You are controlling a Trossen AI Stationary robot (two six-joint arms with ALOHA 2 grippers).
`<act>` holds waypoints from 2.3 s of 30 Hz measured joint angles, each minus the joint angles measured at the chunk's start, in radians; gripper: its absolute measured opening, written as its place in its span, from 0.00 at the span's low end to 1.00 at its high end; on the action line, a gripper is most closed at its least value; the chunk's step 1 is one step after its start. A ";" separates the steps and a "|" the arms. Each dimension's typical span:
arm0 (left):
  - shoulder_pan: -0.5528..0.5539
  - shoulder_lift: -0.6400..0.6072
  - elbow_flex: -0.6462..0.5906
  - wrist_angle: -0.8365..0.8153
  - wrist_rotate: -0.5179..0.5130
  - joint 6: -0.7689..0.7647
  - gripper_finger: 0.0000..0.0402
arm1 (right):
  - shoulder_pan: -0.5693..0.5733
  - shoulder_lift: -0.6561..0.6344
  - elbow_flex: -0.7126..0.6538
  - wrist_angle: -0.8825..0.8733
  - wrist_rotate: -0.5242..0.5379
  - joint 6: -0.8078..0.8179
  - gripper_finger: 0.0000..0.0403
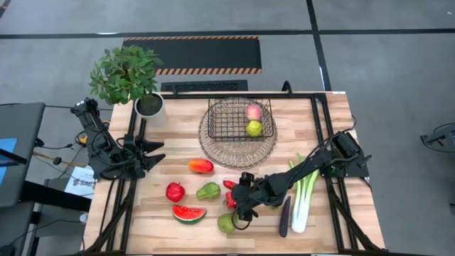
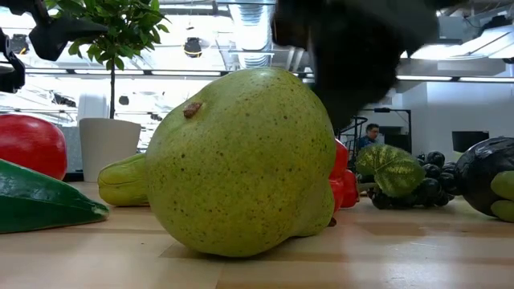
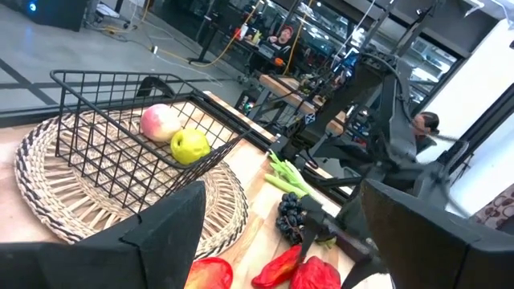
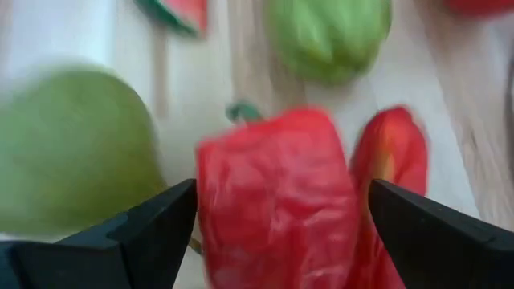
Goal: Build produce basket
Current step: Put the red bell pepper into the black wire basket
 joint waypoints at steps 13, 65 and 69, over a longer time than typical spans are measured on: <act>0.000 0.000 0.000 0.001 0.002 -0.002 0.79 | -0.015 0.026 0.025 -0.009 -0.019 0.006 0.89; 0.000 0.000 0.000 0.000 -0.017 -0.002 0.78 | -0.117 0.028 0.309 -0.242 -0.165 -0.520 0.86; 0.000 0.000 0.000 0.000 -0.028 -0.002 0.78 | -0.117 0.031 0.309 -0.190 -0.210 -0.529 0.86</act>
